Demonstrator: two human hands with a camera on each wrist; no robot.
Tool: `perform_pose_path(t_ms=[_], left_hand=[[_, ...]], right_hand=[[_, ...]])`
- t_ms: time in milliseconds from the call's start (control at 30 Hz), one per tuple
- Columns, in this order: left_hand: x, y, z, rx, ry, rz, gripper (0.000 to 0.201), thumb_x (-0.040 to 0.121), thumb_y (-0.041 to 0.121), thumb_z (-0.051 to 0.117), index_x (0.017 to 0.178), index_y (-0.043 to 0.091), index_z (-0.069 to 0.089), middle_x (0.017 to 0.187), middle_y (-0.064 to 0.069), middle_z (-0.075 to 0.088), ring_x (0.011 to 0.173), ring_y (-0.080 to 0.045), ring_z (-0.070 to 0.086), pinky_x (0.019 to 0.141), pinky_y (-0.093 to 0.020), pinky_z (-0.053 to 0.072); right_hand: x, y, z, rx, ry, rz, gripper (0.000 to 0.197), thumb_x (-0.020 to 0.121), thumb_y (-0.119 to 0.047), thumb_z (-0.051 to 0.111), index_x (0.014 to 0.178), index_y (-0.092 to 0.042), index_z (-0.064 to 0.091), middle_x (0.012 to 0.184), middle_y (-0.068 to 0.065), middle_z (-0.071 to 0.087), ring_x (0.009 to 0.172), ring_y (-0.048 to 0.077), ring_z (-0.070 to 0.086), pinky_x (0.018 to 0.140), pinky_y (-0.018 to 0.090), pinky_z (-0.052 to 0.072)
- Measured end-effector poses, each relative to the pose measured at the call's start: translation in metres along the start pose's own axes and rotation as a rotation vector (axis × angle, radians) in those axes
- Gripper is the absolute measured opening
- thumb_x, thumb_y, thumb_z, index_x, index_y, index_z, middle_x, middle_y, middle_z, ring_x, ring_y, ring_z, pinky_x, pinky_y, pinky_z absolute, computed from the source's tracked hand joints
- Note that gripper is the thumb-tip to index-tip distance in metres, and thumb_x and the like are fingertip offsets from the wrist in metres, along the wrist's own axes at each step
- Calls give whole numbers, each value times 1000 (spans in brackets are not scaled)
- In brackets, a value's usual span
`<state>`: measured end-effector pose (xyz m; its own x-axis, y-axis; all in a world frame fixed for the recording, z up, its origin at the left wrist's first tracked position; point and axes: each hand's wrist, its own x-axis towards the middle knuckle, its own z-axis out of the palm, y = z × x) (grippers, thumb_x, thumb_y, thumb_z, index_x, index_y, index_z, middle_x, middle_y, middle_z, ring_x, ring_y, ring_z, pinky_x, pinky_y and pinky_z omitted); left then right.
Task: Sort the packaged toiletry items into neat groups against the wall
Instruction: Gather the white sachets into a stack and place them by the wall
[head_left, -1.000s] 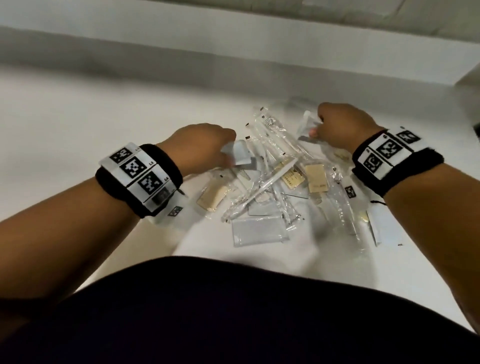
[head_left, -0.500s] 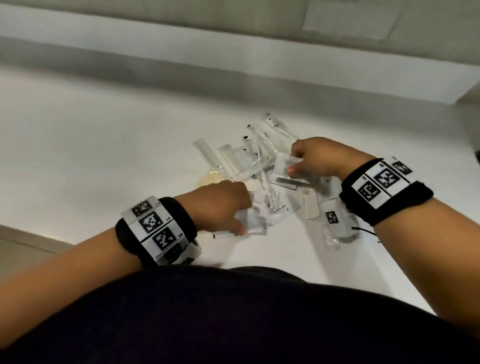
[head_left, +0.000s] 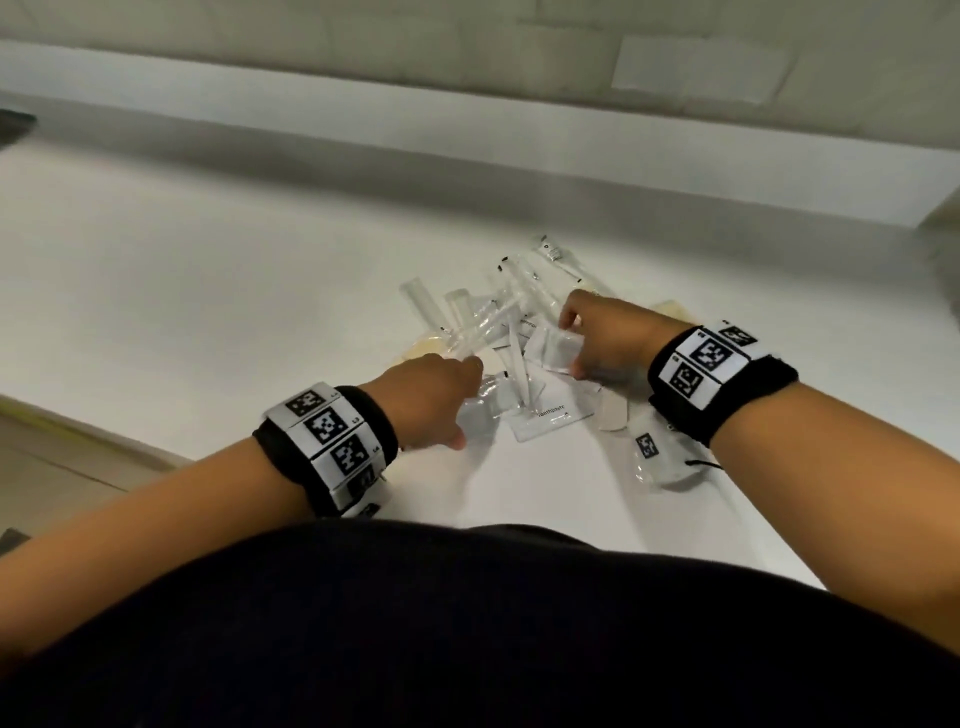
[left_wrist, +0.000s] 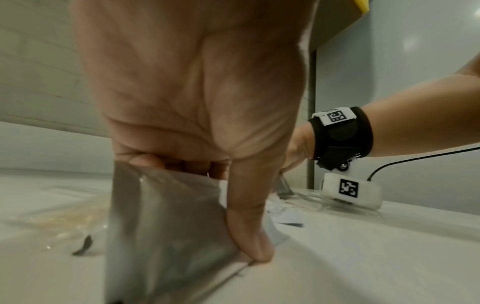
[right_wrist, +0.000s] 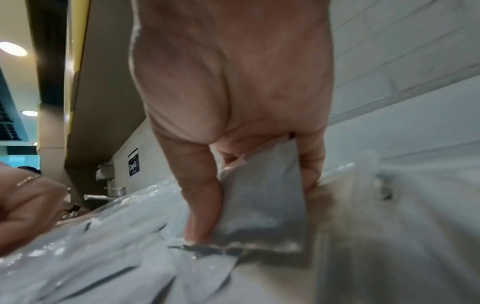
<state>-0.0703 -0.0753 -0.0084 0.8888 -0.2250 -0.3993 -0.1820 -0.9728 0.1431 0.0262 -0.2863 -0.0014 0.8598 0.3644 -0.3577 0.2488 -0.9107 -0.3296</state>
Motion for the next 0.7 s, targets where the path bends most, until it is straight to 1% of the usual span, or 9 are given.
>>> perform_pose_path(t_ms=[67, 100, 167, 233, 267, 333, 400, 567, 700], left_hand=[[-2, -7, 1, -64, 29, -40, 54, 73, 32, 78, 109, 21, 40, 76, 4, 52, 70, -17, 51, 56, -31, 39], [-3, -11, 0, -93, 44, -63, 58, 72, 33, 78, 113, 22, 39, 77, 2, 57, 70, -18, 54, 58, -32, 42], [-7, -20, -4, -189, 76, -121, 65, 71, 32, 78, 120, 25, 36, 89, 0, 62, 74, -20, 57, 62, -32, 44], [-12, -25, -12, -262, 95, -165, 62, 75, 31, 76, 124, 26, 39, 96, 1, 61, 78, -21, 56, 63, -30, 42], [-14, -26, -15, -249, 98, -167, 54, 76, 32, 74, 121, 26, 44, 96, 2, 61, 81, -21, 55, 65, -29, 41], [-15, -24, -21, -181, 108, -138, 26, 80, 37, 70, 98, 24, 55, 90, 2, 60, 84, -22, 56, 65, -29, 40], [-9, -17, -25, -171, 122, -91, 22, 82, 42, 66, 83, 22, 58, 85, 3, 57, 84, -21, 55, 64, -29, 39], [30, 26, -37, -103, 186, 186, 39, 87, 42, 62, 113, 13, 61, 110, -5, 58, 101, -22, 53, 82, -34, 41], [66, 55, -38, 101, -39, 304, 58, 87, 46, 60, 137, 21, 46, 142, 2, 45, 126, -20, 46, 102, -40, 41]], right_hand=[[-5, 9, -10, 124, 10, 68, 48, 71, -19, 75, 112, -29, 52, 107, 1, 61, 81, 21, 62, 66, 30, 54], [-9, 16, -17, 169, 42, 90, 43, 73, -21, 74, 112, -25, 56, 109, 3, 62, 84, 24, 64, 67, 32, 56], [-23, 34, -33, 256, 148, 111, 38, 80, -28, 71, 114, -13, 63, 111, 9, 64, 97, 30, 64, 83, 38, 55], [-41, 53, -47, 397, 241, 126, 32, 84, -29, 69, 109, -10, 65, 102, 10, 66, 99, 34, 63, 88, 43, 52], [-49, 60, -51, 440, 258, 129, 25, 85, -27, 69, 104, -11, 65, 94, 8, 66, 94, 34, 64, 87, 45, 52], [-62, 69, -53, 427, 230, 151, 22, 86, -29, 68, 97, -10, 65, 88, 9, 67, 89, 36, 66, 84, 47, 54], [-71, 69, -51, 370, 134, 153, 25, 87, -31, 67, 98, -9, 66, 94, 12, 70, 90, 35, 67, 85, 48, 55], [-84, 73, -46, 252, 1, 237, 16, 89, -29, 64, 94, -14, 65, 99, 11, 69, 94, 32, 65, 90, 46, 52], [-96, 81, -37, 78, -64, 359, 33, 86, -40, 66, 103, -12, 65, 99, 8, 68, 93, 28, 63, 85, 36, 51]])
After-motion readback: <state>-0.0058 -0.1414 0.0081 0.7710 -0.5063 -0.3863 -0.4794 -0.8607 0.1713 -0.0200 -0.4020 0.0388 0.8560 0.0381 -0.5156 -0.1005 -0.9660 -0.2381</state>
